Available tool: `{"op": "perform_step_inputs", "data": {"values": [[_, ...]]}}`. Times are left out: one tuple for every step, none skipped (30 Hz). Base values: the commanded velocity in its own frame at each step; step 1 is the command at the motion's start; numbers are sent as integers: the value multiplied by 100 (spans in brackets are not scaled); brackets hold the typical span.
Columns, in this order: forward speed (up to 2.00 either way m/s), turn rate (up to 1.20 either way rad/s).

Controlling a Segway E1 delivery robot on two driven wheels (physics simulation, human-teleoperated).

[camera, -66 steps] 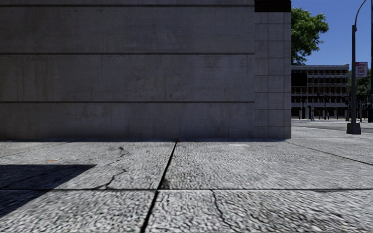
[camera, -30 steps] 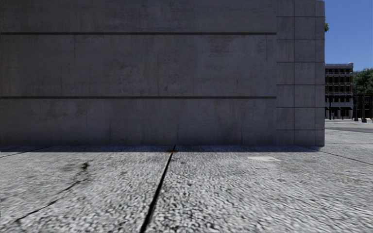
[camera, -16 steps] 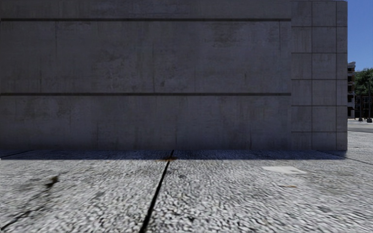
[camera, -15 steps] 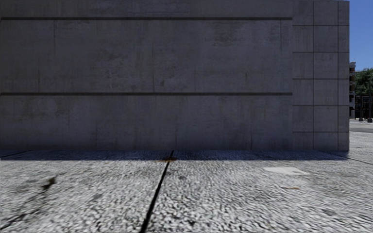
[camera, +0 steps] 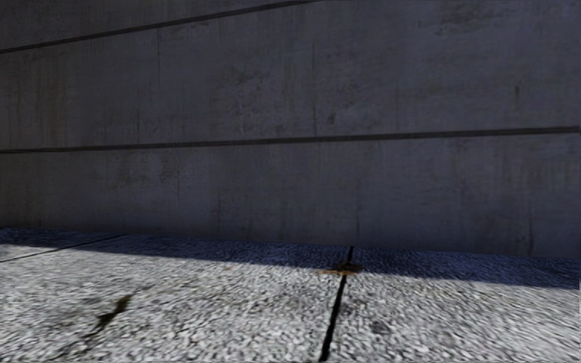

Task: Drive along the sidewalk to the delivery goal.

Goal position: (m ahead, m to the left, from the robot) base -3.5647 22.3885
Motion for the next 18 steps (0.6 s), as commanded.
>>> {"op": "perform_step_inputs", "data": {"values": [[155, 117], [155, 117], [155, 117], [155, 117], [155, 117], [155, 117], [155, 117], [155, 117], [155, 117], [155, 117], [155, 117], [155, 117], [155, 117], [155, 117], [155, 117], [155, 117], [155, 117], [155, 117]]}}
